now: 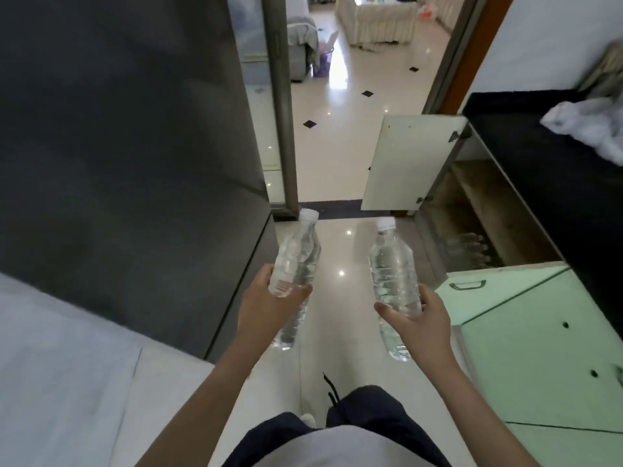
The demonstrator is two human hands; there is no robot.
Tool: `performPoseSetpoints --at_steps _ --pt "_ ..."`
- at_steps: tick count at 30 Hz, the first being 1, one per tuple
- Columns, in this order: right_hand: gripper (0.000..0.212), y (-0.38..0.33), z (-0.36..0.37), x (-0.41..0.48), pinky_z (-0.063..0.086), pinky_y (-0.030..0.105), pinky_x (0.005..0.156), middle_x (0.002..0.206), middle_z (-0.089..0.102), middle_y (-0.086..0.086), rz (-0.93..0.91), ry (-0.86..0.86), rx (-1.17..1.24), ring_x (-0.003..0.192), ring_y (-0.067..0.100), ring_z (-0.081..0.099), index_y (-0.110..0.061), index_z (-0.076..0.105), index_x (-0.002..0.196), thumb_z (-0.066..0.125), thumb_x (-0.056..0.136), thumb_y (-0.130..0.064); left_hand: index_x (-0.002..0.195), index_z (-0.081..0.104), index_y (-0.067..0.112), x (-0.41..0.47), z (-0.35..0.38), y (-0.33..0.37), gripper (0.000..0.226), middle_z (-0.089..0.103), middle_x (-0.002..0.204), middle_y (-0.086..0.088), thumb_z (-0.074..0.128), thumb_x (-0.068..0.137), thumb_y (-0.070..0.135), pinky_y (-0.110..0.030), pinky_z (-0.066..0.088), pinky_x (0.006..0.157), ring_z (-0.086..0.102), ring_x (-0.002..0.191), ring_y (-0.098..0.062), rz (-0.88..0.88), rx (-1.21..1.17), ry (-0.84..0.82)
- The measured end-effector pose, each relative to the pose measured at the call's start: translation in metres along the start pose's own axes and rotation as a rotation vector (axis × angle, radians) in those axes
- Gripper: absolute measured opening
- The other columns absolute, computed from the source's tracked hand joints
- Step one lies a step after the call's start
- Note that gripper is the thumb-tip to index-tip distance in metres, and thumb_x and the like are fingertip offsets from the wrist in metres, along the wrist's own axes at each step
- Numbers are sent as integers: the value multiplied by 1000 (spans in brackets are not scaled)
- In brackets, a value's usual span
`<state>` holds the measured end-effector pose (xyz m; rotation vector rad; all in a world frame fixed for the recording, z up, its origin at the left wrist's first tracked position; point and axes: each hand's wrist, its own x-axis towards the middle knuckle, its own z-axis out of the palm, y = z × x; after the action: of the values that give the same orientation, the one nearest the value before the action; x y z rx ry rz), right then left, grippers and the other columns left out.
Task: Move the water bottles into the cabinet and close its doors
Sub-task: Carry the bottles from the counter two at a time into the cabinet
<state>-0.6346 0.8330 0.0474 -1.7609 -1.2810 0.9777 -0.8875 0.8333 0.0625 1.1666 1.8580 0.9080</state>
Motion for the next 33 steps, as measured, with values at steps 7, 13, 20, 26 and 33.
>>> performPoseSetpoints --at_steps 7,13,20,26,33 --pt "49 -2 33 101 60 43 69 94 65 2 130 5 -22 80 19 68 -29 63 94 84 53 -46 92 62 22 113 31 11 29 69 82 0 83 74 31 -34 56 63 69 73 -18 -111 -122 -81" --pt "45 -9 52 230 60 46 69 87 69 2 229 -7 21 74 17 70 -25 64 90 85 54 -41 97 63 18 221 60 39 31 72 87 -2 84 75 25 -27 54 62 70 76 -16 -186 -124 -111" --pt "53 -54 38 365 53 18 57 100 64 4 151 107 52 85 15 67 -24 62 107 86 63 -43 103 63 28 367 89 128 35 74 91 4 83 74 33 -29 57 65 72 80 -12 -49 -116 -174" --pt "52 -57 21 427 59 32 68 95 66 3 249 310 118 82 17 68 -25 64 103 85 59 -44 100 62 30 460 148 181 37 73 89 6 85 72 39 -32 57 68 72 78 -12 16 -46 -339" --pt "29 -38 19 469 41 5 49 75 68 1 516 624 162 59 0 62 -11 65 86 87 67 -15 100 65 27 551 245 212 36 75 85 10 87 70 31 -30 56 72 73 78 -9 51 64 -709"
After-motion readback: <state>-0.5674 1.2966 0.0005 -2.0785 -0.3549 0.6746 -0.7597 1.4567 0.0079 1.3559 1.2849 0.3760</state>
